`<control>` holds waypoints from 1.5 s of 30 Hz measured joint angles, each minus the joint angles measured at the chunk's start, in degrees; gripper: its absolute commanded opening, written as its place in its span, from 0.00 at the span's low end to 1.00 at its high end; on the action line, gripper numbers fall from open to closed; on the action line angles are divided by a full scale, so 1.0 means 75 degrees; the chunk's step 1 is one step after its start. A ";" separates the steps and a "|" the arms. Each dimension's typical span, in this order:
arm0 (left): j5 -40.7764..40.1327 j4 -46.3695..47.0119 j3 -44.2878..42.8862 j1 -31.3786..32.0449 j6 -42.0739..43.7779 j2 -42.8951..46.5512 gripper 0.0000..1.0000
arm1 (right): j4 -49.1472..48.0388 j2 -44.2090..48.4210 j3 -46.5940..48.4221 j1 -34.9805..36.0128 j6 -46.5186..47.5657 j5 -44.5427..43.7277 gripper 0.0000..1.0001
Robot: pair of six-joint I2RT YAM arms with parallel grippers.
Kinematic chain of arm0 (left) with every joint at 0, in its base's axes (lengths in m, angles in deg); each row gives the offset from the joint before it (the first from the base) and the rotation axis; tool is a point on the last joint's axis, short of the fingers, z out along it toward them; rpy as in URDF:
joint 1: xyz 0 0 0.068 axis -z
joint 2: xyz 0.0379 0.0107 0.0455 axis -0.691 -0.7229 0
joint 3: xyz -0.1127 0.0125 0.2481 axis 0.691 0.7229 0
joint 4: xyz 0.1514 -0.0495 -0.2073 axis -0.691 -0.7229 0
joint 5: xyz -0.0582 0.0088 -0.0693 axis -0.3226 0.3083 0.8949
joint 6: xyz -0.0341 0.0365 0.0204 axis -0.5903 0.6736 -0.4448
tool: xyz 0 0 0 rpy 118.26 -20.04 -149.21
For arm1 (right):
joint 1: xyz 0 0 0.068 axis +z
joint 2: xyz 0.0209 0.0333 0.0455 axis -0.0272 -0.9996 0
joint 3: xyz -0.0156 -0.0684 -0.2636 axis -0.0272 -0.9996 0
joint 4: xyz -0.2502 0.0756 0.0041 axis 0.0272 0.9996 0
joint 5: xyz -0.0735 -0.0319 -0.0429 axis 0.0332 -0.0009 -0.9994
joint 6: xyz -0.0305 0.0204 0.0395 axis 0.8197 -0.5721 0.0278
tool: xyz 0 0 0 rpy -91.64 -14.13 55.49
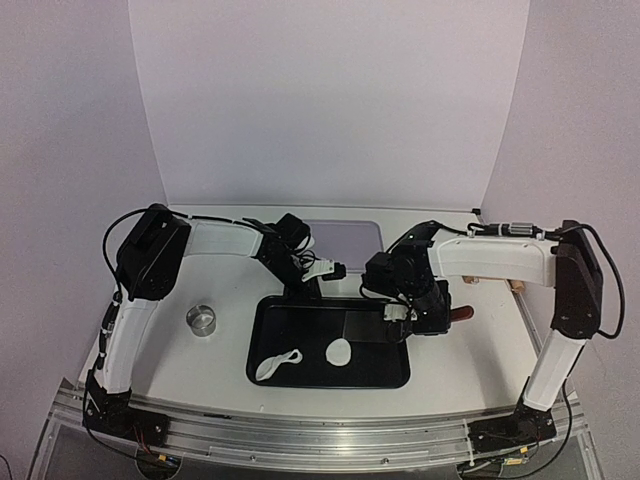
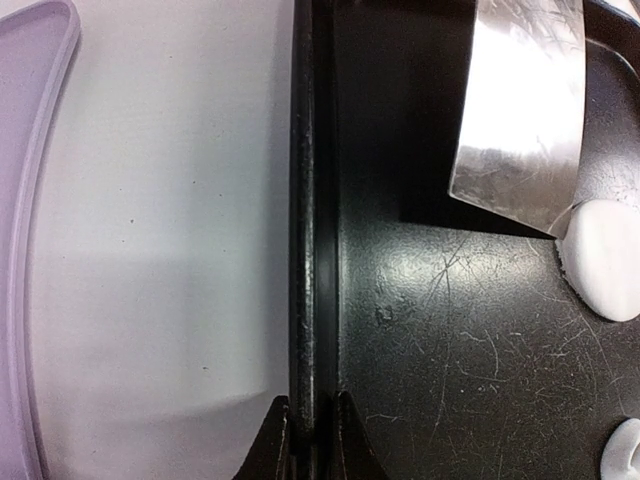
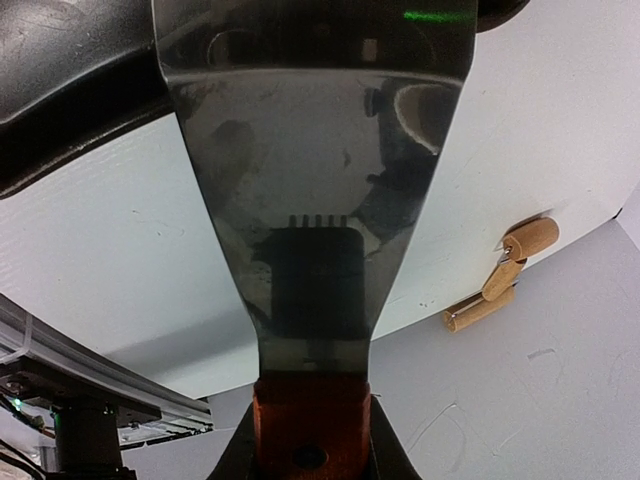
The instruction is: Roll out the dumpling wrappers from the dough
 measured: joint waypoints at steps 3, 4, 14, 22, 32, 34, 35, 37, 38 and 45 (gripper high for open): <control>-0.0003 -0.0003 0.0000 0.0000 0.0000 0.0000 0.00 | -0.0007 -0.0110 0.0034 -0.0007 0.0000 0.0041 0.00; -0.0003 -0.0003 0.0000 0.0000 0.0000 0.0000 0.00 | -0.0010 -0.0145 0.0037 -0.0013 0.0000 0.0058 0.00; -0.0011 -0.0006 0.0000 0.0003 0.0000 0.0000 0.00 | -0.0331 -0.0054 -0.0286 -0.0086 0.0100 0.0421 0.00; 0.0019 -0.0059 0.0000 0.0022 0.0012 0.0000 0.00 | -0.0502 0.0265 -0.0535 -0.0101 0.0339 0.0676 0.00; 0.0040 -0.0061 0.0000 0.0029 0.0020 0.0000 0.00 | -0.0729 0.0279 -0.0626 -0.0381 0.0860 -0.0046 0.00; 0.0041 -0.0064 0.0000 0.0029 0.0036 0.0000 0.00 | -0.0998 0.0276 -0.0691 -0.0550 0.1157 -0.0225 0.00; 0.0041 -0.0064 0.0000 0.0029 0.0038 0.0000 0.00 | -0.1155 0.0276 -0.0736 -0.0622 0.1349 -0.0268 0.00; 0.0042 -0.0064 0.0000 0.0029 0.0041 0.0000 0.00 | -0.1449 0.0276 -0.0865 -0.0731 0.1713 -0.0329 0.00; 0.0041 -0.0064 0.0000 0.0029 0.0042 0.0000 0.00 | -0.1580 0.0276 -0.0932 -0.0760 0.1873 -0.0353 0.00; 0.0036 -0.0105 -0.0025 0.0031 0.0046 0.0000 0.00 | -0.2158 0.0279 -0.1049 -0.0840 0.3021 -0.0409 0.00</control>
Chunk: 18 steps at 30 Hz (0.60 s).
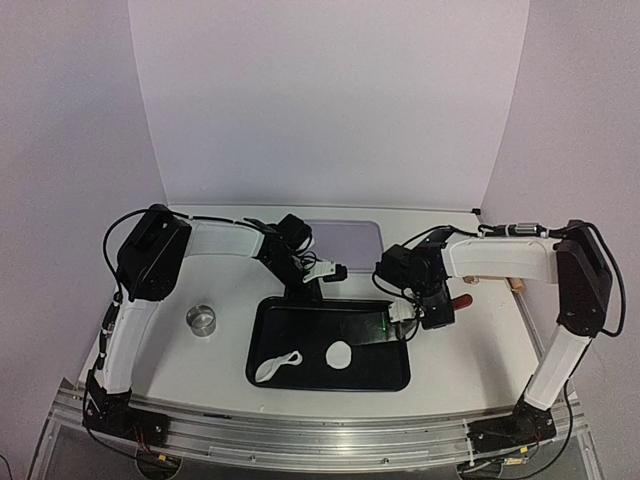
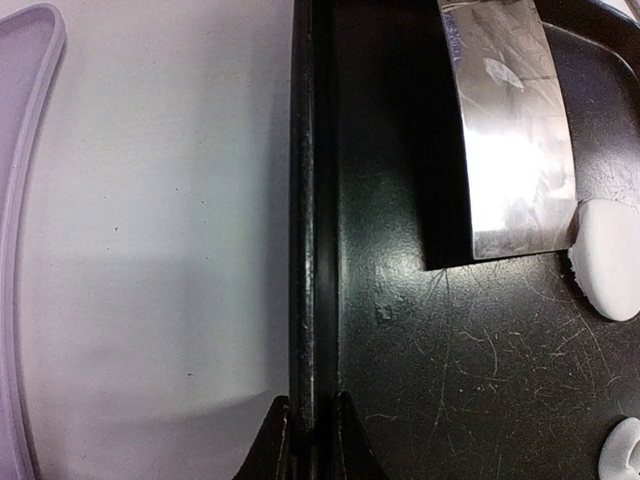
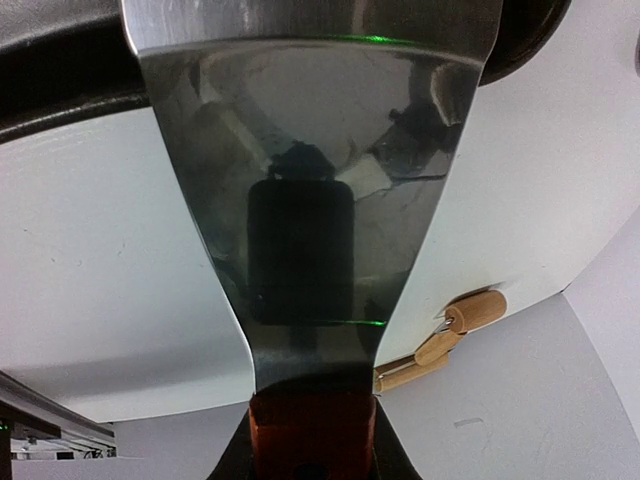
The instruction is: Roll out the dumpling wrappers from the dough
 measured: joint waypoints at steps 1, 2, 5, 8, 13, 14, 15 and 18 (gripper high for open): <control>-0.0012 -0.0020 -0.0012 0.0003 0.0001 0.0000 0.00 | -0.0033 0.0000 0.0029 -0.0029 0.0134 -0.0019 0.00; -0.0028 -0.0035 -0.0022 0.0007 0.0001 0.0000 0.00 | -0.0062 0.0000 0.0062 -0.0056 0.0269 -0.0039 0.00; -0.0054 -0.0060 -0.0033 0.0012 0.0004 0.0000 0.00 | -0.0086 -0.0037 0.0204 -0.0098 0.0614 -0.0091 0.00; -0.0059 -0.0078 -0.0033 0.0012 0.0004 0.0000 0.00 | -0.0151 -0.0106 0.0261 -0.0143 0.0857 -0.0106 0.00; -0.0065 -0.0078 -0.0033 0.0012 0.0004 0.0000 0.00 | -0.0291 -0.0160 0.0243 -0.0254 0.1213 -0.0080 0.00; -0.0065 -0.0080 -0.0033 0.0012 0.0004 0.0000 0.00 | -0.0314 -0.0162 0.0234 -0.0266 0.1266 -0.0075 0.00; -0.0065 -0.0081 -0.0033 0.0012 0.0004 0.0000 0.00 | -0.0338 -0.0162 0.0225 -0.0275 0.1315 -0.0068 0.00; -0.0065 -0.0089 -0.0033 0.0012 0.0004 0.0000 0.00 | -0.0425 -0.0160 0.0139 -0.0296 0.1409 -0.0065 0.00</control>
